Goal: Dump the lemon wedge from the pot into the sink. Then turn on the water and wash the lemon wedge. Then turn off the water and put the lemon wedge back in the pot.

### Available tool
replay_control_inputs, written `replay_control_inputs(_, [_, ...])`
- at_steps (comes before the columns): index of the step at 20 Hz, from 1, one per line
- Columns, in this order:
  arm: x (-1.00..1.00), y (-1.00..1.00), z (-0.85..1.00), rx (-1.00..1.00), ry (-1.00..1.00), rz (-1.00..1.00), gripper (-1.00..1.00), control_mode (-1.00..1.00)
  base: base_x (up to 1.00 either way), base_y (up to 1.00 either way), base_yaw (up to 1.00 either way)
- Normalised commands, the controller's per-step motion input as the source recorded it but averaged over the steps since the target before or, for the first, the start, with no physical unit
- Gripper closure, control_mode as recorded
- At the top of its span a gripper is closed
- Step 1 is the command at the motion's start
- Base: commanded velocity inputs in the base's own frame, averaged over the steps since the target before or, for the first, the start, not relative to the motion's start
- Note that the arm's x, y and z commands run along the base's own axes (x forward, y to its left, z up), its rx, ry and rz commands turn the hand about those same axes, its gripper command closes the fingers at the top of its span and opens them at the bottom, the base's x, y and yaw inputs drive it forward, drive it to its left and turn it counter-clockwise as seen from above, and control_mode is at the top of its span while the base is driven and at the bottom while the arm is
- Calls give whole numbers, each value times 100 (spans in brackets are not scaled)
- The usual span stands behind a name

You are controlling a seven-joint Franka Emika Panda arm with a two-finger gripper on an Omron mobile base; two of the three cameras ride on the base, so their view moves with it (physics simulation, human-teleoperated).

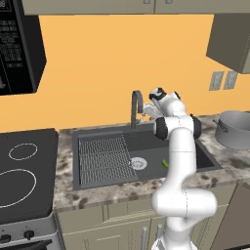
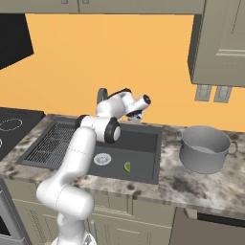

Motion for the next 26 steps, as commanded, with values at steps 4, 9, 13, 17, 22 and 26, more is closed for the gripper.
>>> replay_control_inputs(4, [0,80,1,0,0,0,-100,-100,0,0,0])
replay_control_inputs(9, [0,69,1,0,0,0,-100,-100,0,0,0])
replay_control_inputs(13, [0,12,6,0,0,0,-100,-100,0,0,0])
replay_control_inputs(17, [-21,-1,21,0,0,-1,-100,-100,0,0,0])
replay_control_inputs(22, [-57,-20,44,0,-4,-3,-100,-100,0,0,0])
replay_control_inputs(26, [-72,-21,52,-4,-5,-5,-100,-100,0,0,0])
